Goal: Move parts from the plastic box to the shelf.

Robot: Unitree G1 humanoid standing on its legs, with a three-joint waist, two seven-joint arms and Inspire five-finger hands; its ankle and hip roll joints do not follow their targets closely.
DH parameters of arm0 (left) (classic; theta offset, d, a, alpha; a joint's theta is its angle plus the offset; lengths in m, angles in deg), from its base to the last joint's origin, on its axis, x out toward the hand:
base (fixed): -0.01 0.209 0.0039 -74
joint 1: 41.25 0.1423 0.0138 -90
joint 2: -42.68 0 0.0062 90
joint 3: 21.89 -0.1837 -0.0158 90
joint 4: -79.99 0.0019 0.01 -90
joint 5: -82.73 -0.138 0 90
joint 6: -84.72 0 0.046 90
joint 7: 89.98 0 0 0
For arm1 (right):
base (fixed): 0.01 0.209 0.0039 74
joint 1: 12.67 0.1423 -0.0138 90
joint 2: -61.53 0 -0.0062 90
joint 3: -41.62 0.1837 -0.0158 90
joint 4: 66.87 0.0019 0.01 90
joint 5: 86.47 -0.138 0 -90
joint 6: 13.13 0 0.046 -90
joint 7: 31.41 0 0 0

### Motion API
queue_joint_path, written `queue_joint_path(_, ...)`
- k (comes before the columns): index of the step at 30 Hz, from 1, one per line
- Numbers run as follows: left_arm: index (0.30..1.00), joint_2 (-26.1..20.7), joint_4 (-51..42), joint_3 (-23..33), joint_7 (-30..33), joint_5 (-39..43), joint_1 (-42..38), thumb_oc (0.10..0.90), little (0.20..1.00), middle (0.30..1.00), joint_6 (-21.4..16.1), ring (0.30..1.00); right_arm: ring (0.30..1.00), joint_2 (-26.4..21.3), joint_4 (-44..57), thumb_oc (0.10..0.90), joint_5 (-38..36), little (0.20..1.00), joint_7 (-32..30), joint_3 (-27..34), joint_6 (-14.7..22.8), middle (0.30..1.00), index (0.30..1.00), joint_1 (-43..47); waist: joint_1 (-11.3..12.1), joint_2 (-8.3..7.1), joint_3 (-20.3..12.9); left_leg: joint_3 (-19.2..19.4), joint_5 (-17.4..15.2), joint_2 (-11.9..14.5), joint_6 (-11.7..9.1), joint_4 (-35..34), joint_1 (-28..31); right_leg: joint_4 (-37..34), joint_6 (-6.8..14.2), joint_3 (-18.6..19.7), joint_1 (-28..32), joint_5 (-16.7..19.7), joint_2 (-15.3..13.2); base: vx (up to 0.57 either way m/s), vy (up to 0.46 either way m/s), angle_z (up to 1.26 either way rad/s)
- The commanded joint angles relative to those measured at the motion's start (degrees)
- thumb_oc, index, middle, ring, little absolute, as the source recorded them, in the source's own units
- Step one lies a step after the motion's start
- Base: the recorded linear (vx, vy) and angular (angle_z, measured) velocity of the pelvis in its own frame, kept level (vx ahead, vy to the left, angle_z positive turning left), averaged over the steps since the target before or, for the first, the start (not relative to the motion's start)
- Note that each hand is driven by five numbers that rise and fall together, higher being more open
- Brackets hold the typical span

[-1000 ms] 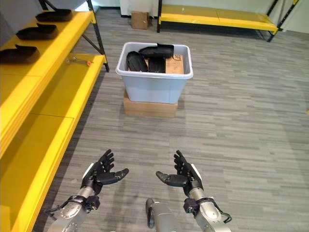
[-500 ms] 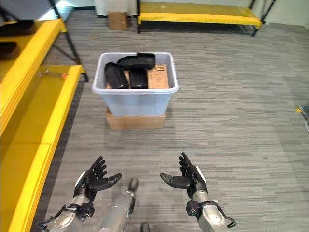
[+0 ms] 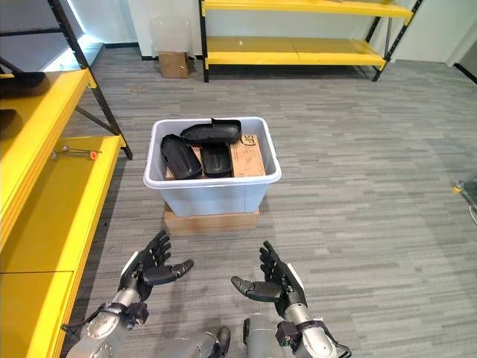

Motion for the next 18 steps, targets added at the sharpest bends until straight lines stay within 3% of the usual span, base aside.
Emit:
queue_joint_path(1, 1.000, -0.8, -6.2, 2.6, -1.1, -1.5, -0.8, 0.900, 1.000, 1.000, -5.4, 1.000, 1.000, -1.4, 2.2, 0.900, -1.2, 1.000, 0.1, 3.8, 5.0, 1.000, 1.000, 3.8, -0.6, -0.62, -0.9, 0.6, -6.0, 7.3, -2.0, 5.5, 2.9, -17.3, 5.2, -1.6, 3.5, 11.7, -2.8, 0.27, -0.073, 0.18)
queue_joint_path(4, 1.000, 0.1, -6.7, 3.0, -1.4, -1.5, 0.2, 0.900, 1.000, 1.000, -5.3, 1.000, 1.000, -1.8, 2.0, 0.900, -0.9, 1.000, 0.1, 4.1, 4.6, 1.000, 1.000, 3.5, -0.6, -0.84, -1.5, 0.5, -6.9, 8.0, -2.9, 6.4, 5.4, -23.5, 6.2, -4.6, 4.1, 13.8, -4.1, 0.35, -0.147, 0.21)
queue_joint_path(8, 1.000, 1.0, -6.0, 2.1, -1.6, -1.4, -0.3, 0.900, 1.000, 1.000, -5.0, 1.000, 1.000, -1.9, 2.1, 0.900, -1.4, 1.000, 0.2, 3.8, 4.7, 1.000, 1.000, 4.0, -0.7, -1.24, -2.6, -0.2, -7.1, 9.5, -4.0, 7.8, 6.6, -22.5, 5.1, -2.9, 6.7, 14.3, -2.6, 0.28, -0.194, 0.23)
queue_joint_path(15, 1.000, 1.8, -6.3, 1.8, -1.6, -0.7, -0.1, 0.900, 1.000, 1.000, -4.2, 1.000, 1.000, -2.2, 2.1, 0.900, -1.6, 1.000, 0.1, 4.3, 4.5, 1.000, 1.000, 3.5, -1.4, -0.83, -5.6, -3.0, -3.8, 14.6, -7.0, 1.4, 11.9, -19.5, 3.6, -4.7, 8.9, 10.2, -0.7, 0.19, -0.162, 0.12)
queue_joint_path(16, 1.000, 2.1, -6.5, 1.8, -1.6, -0.6, 0.1, 0.900, 1.000, 1.000, -4.2, 1.000, 1.000, -2.2, 2.1, 0.900, -1.4, 1.000, 0.1, 4.5, 4.4, 1.000, 1.000, 3.4, -1.4, -0.72, -5.9, -3.1, -2.8, 15.3, -7.5, 0.9, 12.3, -19.5, 3.3, -4.9, 9.6, 9.6, -0.5, 0.17, -0.154, -0.06)
queue_joint_path(17, 1.000, 2.5, -6.5, 1.6, -1.6, -0.7, 0.5, 0.900, 1.000, 1.000, -4.2, 1.000, 1.000, -2.0, 1.9, 0.900, -1.1, 1.000, -0.1, 4.6, 4.3, 1.000, 1.000, 3.2, -1.2, -0.63, -6.2, -3.0, 0.6, 15.9, -8.3, 3.1, 11.2, -20.0, 2.7, -5.1, 10.8, 8.7, 0.0, 0.12, -0.123, 0.13)
queue_joint_path(18, 1.000, 2.7, -6.5, 1.5, -1.4, -0.6, 0.6, 0.900, 1.000, 1.000, -4.4, 1.000, 1.000, -1.9, 1.8, 0.900, -1.1, 1.000, -0.2, 4.5, 4.3, 1.000, 1.000, 3.1, -1.0, -0.41, -6.2, -2.7, 6.5, 15.9, -9.1, 7.6, 8.8, -20.4, 1.9, -5.3, 12.0, 7.9, 0.4, 0.07, -0.080, 0.18)
